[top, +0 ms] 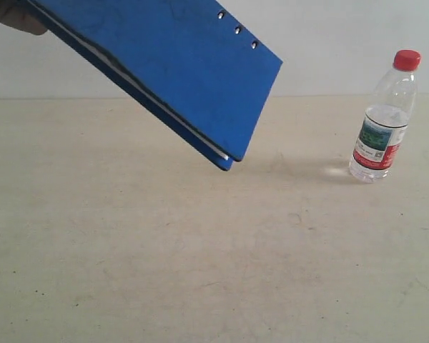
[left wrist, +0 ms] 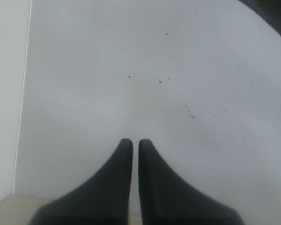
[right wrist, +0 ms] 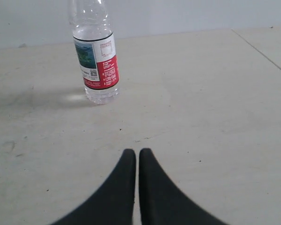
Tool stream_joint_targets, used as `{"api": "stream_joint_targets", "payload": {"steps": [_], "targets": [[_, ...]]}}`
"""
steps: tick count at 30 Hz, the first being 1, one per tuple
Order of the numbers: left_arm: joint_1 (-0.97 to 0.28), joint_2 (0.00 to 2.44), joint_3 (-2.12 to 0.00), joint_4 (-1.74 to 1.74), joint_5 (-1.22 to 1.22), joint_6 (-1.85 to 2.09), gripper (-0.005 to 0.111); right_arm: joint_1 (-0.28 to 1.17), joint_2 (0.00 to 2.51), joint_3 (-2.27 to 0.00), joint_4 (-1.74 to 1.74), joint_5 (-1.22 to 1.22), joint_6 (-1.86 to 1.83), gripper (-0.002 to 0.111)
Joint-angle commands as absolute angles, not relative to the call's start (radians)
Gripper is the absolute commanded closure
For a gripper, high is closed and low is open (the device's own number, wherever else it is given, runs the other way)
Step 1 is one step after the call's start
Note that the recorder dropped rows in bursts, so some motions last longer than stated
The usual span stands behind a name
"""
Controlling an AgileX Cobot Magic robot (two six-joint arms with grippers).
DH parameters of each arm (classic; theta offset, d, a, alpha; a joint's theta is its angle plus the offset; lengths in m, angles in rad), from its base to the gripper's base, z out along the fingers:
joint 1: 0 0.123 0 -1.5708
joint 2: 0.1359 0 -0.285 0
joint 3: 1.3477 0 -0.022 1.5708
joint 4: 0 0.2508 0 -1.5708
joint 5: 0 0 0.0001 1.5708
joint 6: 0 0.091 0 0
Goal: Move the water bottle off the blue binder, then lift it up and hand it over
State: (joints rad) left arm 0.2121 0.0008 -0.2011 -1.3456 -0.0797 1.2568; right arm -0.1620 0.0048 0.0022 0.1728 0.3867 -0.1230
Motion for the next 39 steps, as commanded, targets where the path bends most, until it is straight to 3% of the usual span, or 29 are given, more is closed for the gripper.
{"api": "stream_joint_targets", "payload": {"steps": [1, 26, 28, 32, 34, 39], "targets": [[0.210, 0.000, -0.200, -1.346, -0.079, 1.260, 0.102, -0.157, 0.000, 0.000, 0.181, 0.380, -0.132, 0.108], [0.210, 0.000, -0.200, -1.296, -0.058, 1.247, 0.102, -0.157, 0.000, 0.000, 0.181, 0.380, -0.132, 0.108], [0.197, 0.000, -0.215, -1.076, -0.039, 1.003, 0.102, -0.157, 0.000, 0.000, 0.181, 0.380, -0.132, 0.108], [0.173, 0.000, -0.237, -0.058, -0.014, -0.126, 0.102, -0.157, 0.000, 0.000, 0.181, 0.380, -0.132, 0.108], [0.173, 0.000, -0.223, 0.246, 0.016, -0.510, 0.102, -0.157, 0.000, 0.000, 0.181, 0.380, -0.132, 0.108], [0.146, 0.000, -0.115, 0.368, 0.269, -0.622, 0.102, -0.157, 0.000, 0.000, 0.181, 0.380, -0.132, 0.108]]}}
